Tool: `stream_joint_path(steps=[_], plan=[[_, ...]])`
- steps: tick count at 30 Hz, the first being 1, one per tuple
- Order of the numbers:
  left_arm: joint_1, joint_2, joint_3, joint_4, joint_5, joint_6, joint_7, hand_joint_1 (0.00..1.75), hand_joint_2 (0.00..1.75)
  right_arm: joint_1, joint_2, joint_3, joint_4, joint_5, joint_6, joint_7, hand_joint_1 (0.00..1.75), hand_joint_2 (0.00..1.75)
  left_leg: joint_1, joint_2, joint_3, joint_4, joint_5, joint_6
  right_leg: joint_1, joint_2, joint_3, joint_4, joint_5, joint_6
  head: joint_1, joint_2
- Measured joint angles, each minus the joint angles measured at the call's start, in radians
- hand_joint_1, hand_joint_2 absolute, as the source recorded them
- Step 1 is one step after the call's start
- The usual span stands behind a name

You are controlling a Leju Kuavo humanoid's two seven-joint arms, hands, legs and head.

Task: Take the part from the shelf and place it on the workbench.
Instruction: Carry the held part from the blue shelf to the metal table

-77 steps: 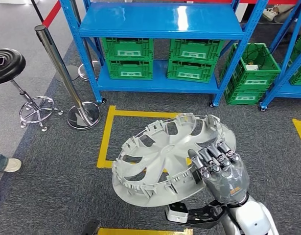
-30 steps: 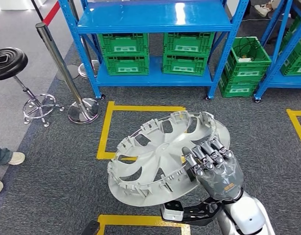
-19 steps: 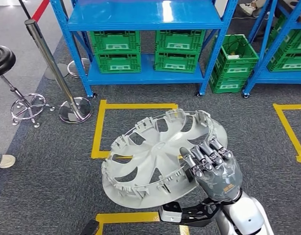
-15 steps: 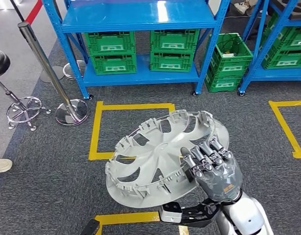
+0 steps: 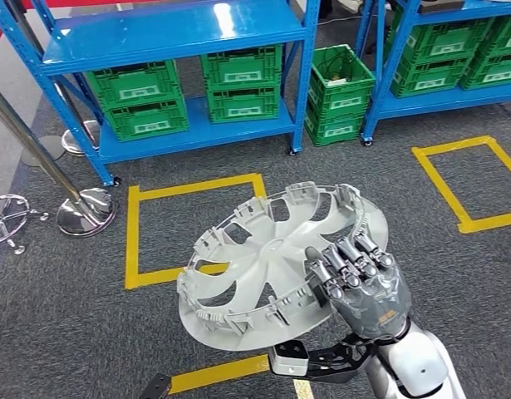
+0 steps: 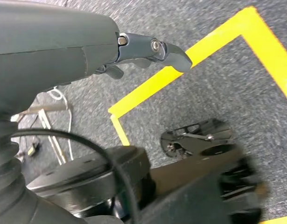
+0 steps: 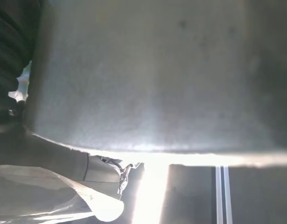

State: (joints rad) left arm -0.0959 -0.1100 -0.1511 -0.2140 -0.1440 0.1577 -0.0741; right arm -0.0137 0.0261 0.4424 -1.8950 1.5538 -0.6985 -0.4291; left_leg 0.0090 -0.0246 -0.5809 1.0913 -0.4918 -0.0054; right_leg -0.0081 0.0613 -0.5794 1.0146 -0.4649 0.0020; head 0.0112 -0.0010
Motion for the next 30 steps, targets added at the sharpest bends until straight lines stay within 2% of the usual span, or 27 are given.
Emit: stream_joint_path(steps=[2,3,4,5,6,7,9,10,11,12,13,15,16,17,19,20,22,24,25,26,27,28,29,30], plan=[[-0.001,0.002,0.000,0.000,0.000,-0.002,0.002,0.00,1.75,0.000,0.001,0.000,-0.001,0.000,0.000,-0.007,1.75,1.75,0.001,-0.033,0.025,-0.062,0.010,0.006,-0.002,0.017,-0.011,0.004,0.005,0.011,-0.001,0.000],[-0.002,0.003,0.000,0.000,-0.001,-0.002,0.004,0.00,1.75,0.001,0.002,-0.001,-0.002,0.000,0.000,-0.012,1.75,1.75,0.000,-0.036,0.025,-0.068,0.008,0.008,-0.005,0.025,-0.018,0.004,0.009,0.018,-0.002,0.000],[-0.002,0.002,0.000,0.000,-0.001,-0.003,0.006,0.00,1.75,0.004,0.003,-0.001,-0.004,0.000,0.000,-0.018,1.75,1.75,0.000,-0.029,0.025,-0.074,0.008,0.011,-0.007,0.032,-0.022,0.003,0.012,0.025,-0.003,0.000],[-0.003,0.003,0.000,0.000,-0.002,-0.003,0.008,0.00,1.75,0.009,0.004,-0.003,-0.008,0.000,0.000,-0.026,1.75,1.75,0.001,-0.020,0.025,-0.078,0.012,0.016,-0.007,0.029,-0.028,0.005,0.009,0.031,-0.004,0.000],[-0.003,0.004,0.000,0.000,-0.002,-0.003,0.010,0.00,1.75,0.012,0.006,-0.006,-0.013,0.000,0.000,-0.036,1.75,1.75,0.003,-0.010,0.025,-0.083,0.016,0.022,-0.006,0.015,-0.038,0.020,-0.003,0.035,-0.001,0.000],[-0.003,0.005,0.000,0.000,-0.003,-0.003,0.012,0.00,1.75,0.016,0.011,-0.011,-0.019,0.000,0.000,-0.046,1.75,1.75,0.005,0.000,0.025,-0.087,0.019,0.027,-0.005,-0.004,-0.058,0.058,-0.026,0.038,0.003,0.000],[-0.001,0.007,0.000,0.000,-0.005,-0.003,0.015,0.00,1.75,0.022,0.028,-0.027,-0.035,0.000,0.000,-0.061,1.75,1.75,0.004,0.023,0.023,-0.088,0.021,0.033,-0.005,-0.043,-0.115,0.184,-0.091,0.044,0.011,0.000],[0.001,0.007,0.001,0.000,-0.005,-0.003,0.016,0.00,1.75,0.026,0.038,-0.036,-0.045,0.000,0.000,-0.063,1.75,1.75,0.003,0.035,0.022,-0.087,0.021,0.033,-0.005,-0.050,-0.141,0.244,-0.114,0.046,0.012,0.000],[0.003,0.007,0.001,0.000,-0.006,-0.002,0.018,0.00,1.75,0.030,0.047,-0.045,-0.054,0.000,0.000,-0.064,1.75,1.75,0.003,0.046,0.021,-0.087,0.021,0.034,-0.005,-0.054,-0.153,0.277,-0.121,0.048,0.012,0.000],[0.003,0.008,0.001,0.000,-0.008,-0.002,0.019,0.00,1.75,0.032,0.054,-0.054,-0.064,0.000,0.000,-0.064,1.75,1.75,0.003,0.058,0.021,-0.087,0.020,0.033,-0.005,-0.058,-0.147,0.270,-0.109,0.049,0.012,0.000],[0.003,0.008,0.001,0.000,-0.009,-0.001,0.020,0.00,1.75,0.033,0.061,-0.062,-0.074,0.000,0.000,-0.064,1.75,1.75,0.003,0.068,0.022,-0.086,0.020,0.032,-0.005,-0.064,-0.121,0.226,-0.083,0.049,0.012,0.000],[0.001,0.007,0.001,0.000,-0.013,-0.001,0.021,0.00,1.75,0.033,0.074,-0.075,-0.090,0.000,0.000,-0.066,1.75,1.75,0.000,0.086,0.023,-0.083,0.016,0.026,-0.001,-0.100,-0.040,0.085,-0.031,0.045,0.012,0.000],[0.000,0.007,0.001,0.000,-0.014,-0.001,0.021,0.00,1.75,0.033,0.080,-0.080,-0.097,0.000,0.000,-0.066,1.75,1.75,-0.003,0.093,0.023,-0.081,0.014,0.021,0.002,-0.115,-0.011,0.034,-0.019,0.039,0.012,0.000],[0.000,0.007,0.001,0.000,-0.014,-0.001,0.022,0.00,1.75,0.033,0.086,-0.084,-0.103,0.000,0.000,-0.066,1.75,1.75,-0.006,0.101,0.023,-0.078,0.012,0.016,0.005,-0.124,0.005,0.005,-0.016,0.034,0.011,0.000],[0.000,0.007,0.001,0.000,-0.015,-0.001,0.023,0.00,1.75,0.035,0.095,-0.092,-0.113,0.000,0.000,-0.067,1.75,1.75,-0.009,0.118,0.024,-0.077,0.012,0.009,0.007,-0.110,0.004,-0.001,-0.016,0.022,0.011,0.000],[-0.001,0.007,0.001,0.000,-0.015,-0.001,0.023,0.00,1.75,0.037,0.098,-0.095,-0.116,0.000,0.000,-0.067,1.75,1.75,-0.007,0.118,0.025,-0.074,0.008,0.004,0.005,-0.101,0.003,-0.002,-0.014,0.016,0.011,0.000],[-0.003,0.007,0.001,0.000,-0.015,-0.001,0.023,0.00,1.75,0.039,0.105,-0.101,-0.122,0.000,0.000,-0.068,1.75,1.75,-0.003,0.085,0.010,-0.032,-0.028,-0.006,0.000,-0.084,0.003,-0.005,-0.008,0.005,0.007,0.000],[0.000,0.007,0.001,0.000,-0.015,-0.001,0.024,0.00,1.75,0.039,0.111,-0.105,-0.125,0.000,0.000,-0.069,1.75,1.75,0.000,0.046,-0.040,0.088,-0.094,-0.012,-0.002,-0.066,0.002,-0.006,-0.006,-0.002,0.003,0.000],[0.002,0.008,0.001,0.000,-0.015,-0.001,0.025,0.00,1.75,0.040,0.113,-0.106,-0.125,0.000,0.000,-0.071,1.75,1.75,0.000,0.040,-0.068,0.154,-0.121,-0.013,-0.001,-0.054,0.001,-0.005,-0.005,-0.004,0.002,0.000],[0.003,0.008,0.001,0.000,-0.016,-0.002,0.027,0.00,1.75,0.041,0.114,-0.108,-0.125,0.000,0.000,-0.072,1.75,1.75,0.000,0.038,-0.087,0.198,-0.132,-0.013,-0.001,-0.042,0.001,-0.005,-0.005,-0.005,0.002,0.000],[0.003,0.008,0.001,0.000,-0.016,-0.003,0.028,0.00,1.75,0.042,0.115,-0.109,-0.125,0.000,0.000,-0.075,1.75,1.75,0.000,0.038,-0.090,0.205,-0.121,-0.012,-0.001,-0.029,0.002,-0.004,-0.005,-0.005,0.002,0.000],[0.003,0.008,0.001,0.000,-0.017,-0.003,0.030,0.00,1.75,0.044,0.116,-0.111,-0.126,0.000,0.000,-0.077,1.75,1.75,0.000,0.035,-0.074,0.171,-0.092,-0.009,-0.001,-0.017,0.002,-0.002,-0.005,-0.005,0.002,0.000],[0.003,0.009,0.001,0.000,-0.019,-0.004,0.031,0.00,1.75,0.046,0.118,-0.112,-0.127,0.000,0.000,-0.080,1.75,1.75,0.001,0.027,-0.046,0.107,-0.051,-0.006,-0.001,-0.004,0.003,-0.001,-0.005,-0.004,0.002,0.000],[0.003,0.010,0.001,0.000,-0.020,-0.004,0.032,0.00,1.75,0.047,0.120,-0.113,-0.130,0.000,0.000,-0.081,1.75,1.75,0.003,0.004,-0.016,0.041,-0.020,-0.002,-0.001,0.007,0.003,0.000,-0.005,-0.002,0.002,0.000]])
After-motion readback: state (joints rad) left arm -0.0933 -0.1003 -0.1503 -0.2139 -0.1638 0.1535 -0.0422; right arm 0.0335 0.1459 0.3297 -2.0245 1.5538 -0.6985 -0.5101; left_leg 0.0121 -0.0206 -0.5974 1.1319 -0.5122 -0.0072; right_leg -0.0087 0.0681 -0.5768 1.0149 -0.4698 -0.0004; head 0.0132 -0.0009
